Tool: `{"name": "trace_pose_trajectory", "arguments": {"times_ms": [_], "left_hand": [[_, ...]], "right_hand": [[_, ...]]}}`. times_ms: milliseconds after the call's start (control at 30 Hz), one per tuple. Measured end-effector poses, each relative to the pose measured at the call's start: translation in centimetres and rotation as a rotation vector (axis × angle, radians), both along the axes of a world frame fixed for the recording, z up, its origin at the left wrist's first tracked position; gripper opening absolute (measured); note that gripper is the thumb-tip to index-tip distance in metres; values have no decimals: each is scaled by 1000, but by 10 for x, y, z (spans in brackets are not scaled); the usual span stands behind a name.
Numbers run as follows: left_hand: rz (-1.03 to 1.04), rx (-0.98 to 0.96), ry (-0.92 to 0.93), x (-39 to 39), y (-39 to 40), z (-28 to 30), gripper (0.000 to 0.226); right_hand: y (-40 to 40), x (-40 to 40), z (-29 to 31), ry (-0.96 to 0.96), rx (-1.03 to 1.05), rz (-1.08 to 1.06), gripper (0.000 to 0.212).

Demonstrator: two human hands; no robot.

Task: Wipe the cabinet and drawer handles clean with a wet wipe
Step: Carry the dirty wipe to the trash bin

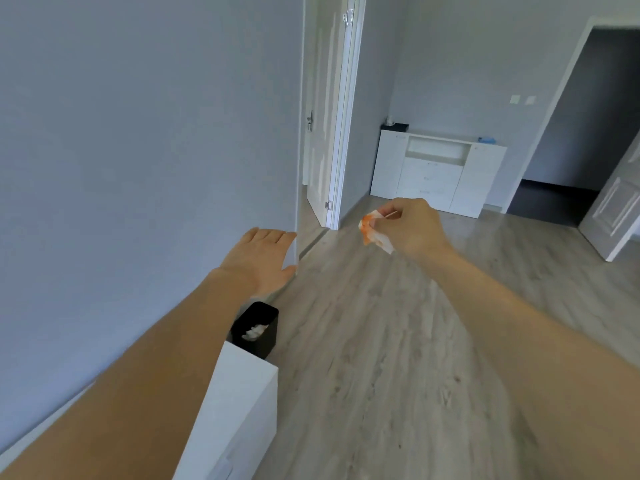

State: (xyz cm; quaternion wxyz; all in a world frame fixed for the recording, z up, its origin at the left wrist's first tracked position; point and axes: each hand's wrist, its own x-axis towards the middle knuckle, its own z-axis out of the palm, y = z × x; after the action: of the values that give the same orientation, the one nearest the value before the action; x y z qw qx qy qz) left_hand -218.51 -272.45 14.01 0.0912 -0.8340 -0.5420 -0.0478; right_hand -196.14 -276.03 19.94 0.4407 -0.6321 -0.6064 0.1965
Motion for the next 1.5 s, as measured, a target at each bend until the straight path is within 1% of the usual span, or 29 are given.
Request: {"name": "trace_pose_trajectory", "arguments": {"times_ms": [133, 300, 400, 500, 600, 733, 833, 933, 1000, 1067, 1167, 1233, 1300, 1400, 1433, 1500], "left_hand": [[35, -42, -9, 28, 68, -22, 62], [144, -96, -18, 26, 157, -53, 63], [208, -106, -23, 14, 214, -74, 63], [274, -155, -34, -2, 272, -96, 64], [335, -204, -23, -16, 323, -115, 64], [387, -283, -27, -26, 376, -136, 63], [426, -316, -53, -34, 418, -156, 63], [498, -363, -103, -40, 460, -189, 63], [556, -391, -126, -42, 489, -221, 63], [625, -434, -182, -40, 515, -259, 62], [724, -491, -269, -38, 546, -324, 60], [791, -530, -306, -39, 553, -370, 62], [850, -585, -329, -39, 550, -415, 63], [902, -677, -328, -41, 544, -480, 63], [913, -693, -330, -43, 543, -505, 63], [917, -703, -327, -47, 543, -537, 63]], "right_hand": [[94, 24, -17, 43, -51, 54, 14], [208, 3, -54, 25, -69, 193, 26], [278, -17, -76, -99, -50, 272, 28], [352, -36, -103, -208, -45, 321, 25], [421, -49, -125, -270, -68, 397, 26], [489, -63, -145, -339, -110, 457, 25], [540, -82, -161, -373, -179, 580, 17], [598, -104, -191, -422, -234, 703, 13], [637, -120, -223, -510, -247, 764, 12], [672, -134, -262, -641, -255, 839, 11], [712, -148, -338, -791, -265, 966, 5], [726, -154, -392, -826, -320, 1025, 10], [735, -158, -445, -777, -411, 1048, 16], [745, -171, -519, -631, -524, 991, 27], [749, -178, -548, -586, -540, 976, 29], [755, -189, -587, -528, -555, 977, 28]]}}
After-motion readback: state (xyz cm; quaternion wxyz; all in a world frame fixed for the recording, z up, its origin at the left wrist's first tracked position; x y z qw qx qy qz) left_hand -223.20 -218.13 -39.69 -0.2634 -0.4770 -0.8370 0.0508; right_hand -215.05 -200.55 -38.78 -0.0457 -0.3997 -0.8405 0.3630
